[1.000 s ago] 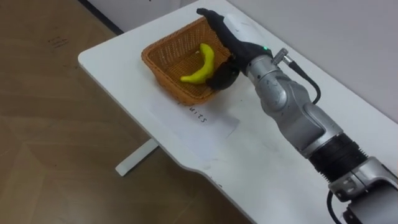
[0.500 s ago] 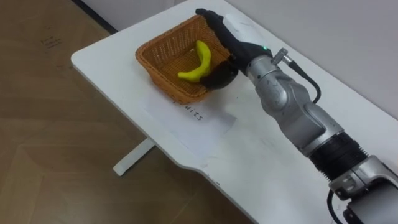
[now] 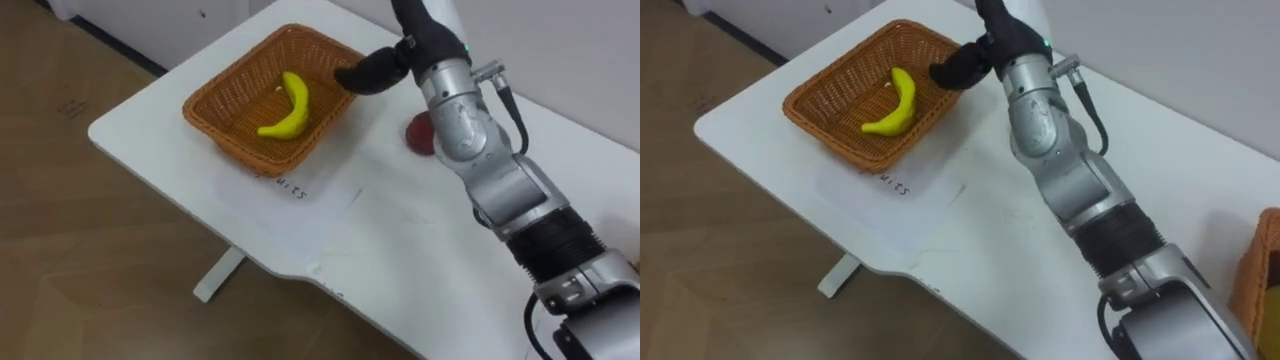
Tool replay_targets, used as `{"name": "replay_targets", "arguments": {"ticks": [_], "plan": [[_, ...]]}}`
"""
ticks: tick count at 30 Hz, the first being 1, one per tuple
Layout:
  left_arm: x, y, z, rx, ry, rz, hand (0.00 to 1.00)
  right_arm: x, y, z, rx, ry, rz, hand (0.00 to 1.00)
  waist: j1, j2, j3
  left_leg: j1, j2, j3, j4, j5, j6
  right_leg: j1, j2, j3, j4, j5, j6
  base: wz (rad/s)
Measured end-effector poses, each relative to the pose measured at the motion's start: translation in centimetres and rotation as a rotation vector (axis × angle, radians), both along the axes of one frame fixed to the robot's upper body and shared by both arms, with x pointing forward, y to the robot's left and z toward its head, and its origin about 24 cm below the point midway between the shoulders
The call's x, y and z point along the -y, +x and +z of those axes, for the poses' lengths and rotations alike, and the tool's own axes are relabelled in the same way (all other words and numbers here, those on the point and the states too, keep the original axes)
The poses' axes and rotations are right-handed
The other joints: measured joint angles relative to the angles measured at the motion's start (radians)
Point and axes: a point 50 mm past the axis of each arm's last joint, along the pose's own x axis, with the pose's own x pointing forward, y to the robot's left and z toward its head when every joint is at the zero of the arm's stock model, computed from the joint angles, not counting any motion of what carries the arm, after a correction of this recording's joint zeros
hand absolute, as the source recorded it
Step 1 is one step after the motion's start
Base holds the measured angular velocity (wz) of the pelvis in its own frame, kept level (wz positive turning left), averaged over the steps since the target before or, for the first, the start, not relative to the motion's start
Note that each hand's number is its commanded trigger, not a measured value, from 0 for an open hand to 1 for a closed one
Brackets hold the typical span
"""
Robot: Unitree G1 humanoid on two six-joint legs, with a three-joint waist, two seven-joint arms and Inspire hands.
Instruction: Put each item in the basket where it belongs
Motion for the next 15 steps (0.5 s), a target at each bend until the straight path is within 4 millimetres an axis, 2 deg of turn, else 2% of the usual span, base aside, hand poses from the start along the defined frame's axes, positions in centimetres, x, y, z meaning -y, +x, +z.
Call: {"name": "replay_targets", "arguments": {"ticks": [6, 7, 10, 12, 14, 15], "plan": [[0.6, -0.2, -0.2, -0.007, -0.021, -0.012, 0.0, 1.6, 0.3, 1.0, 0.041, 0.135, -0.084, 0.0, -0.006, 0.006, 0.0034, 0.009, -0.006, -0.003, 0.005, 0.002, 0.003, 0.013, -0.006, -0.006, 0.0, 0.0, 0.0, 0.0], [0.7, -0.3, -0.2, -0.012, -0.027, -0.011, 0.0, 1.8, 0.3, 0.9, 0.043, 0.14, -0.093, 0.0, -0.007, 0.012, 0.0062, 0.009, -0.007, -0.004, 0.008, 0.002, 0.003, 0.014, -0.007, -0.006, 0.0, 0.0, 0.0, 0.0], [1.2, -0.5, -0.4, -0.018, -0.053, -0.01, 0.0, 2.6, 0.4, 0.4, 0.024, 0.164, -0.122, 0.0, -0.011, 0.025, 0.0074, 0.008, -0.009, -0.003, 0.011, 0.002, 0.005, 0.014, -0.008, -0.006, 0.0, 0.0, 0.0, 0.0], [1.6, -0.4, -0.5, -0.024, -0.064, -0.021, 0.0, 3.0, 0.2, -0.3, 0.005, 0.187, -0.136, 0.0, -0.013, 0.038, 0.0055, 0.006, -0.01, -0.002, 0.011, 0.003, 0.006, 0.013, -0.009, -0.006, 0.001, 0.001, 0.001, 0.0], [1.9, -0.5, -0.6, -0.03, -0.073, -0.029, 0.0, 3.1, 0.0, -0.9, -0.014, 0.195, -0.143, 0.0, -0.03, 0.054, 0.0006, 0.002, -0.01, -0.003, 0.012, 0.003, 0.006, 0.012, -0.009, -0.006, 0.002, 0.001, 0.001, 0.0], [2.2, -0.5, -0.6, -0.036, -0.08, -0.04, 0.0, 3.2, 0.0, -1.2, -0.024, 0.202, -0.145, 0.0, -0.037, 0.067, -0.0022, 0.001, -0.01, -0.002, 0.011, 0.004, 0.007, 0.01, -0.009, -0.005, 0.002, 0.001, 0.001, 0.0]]}}
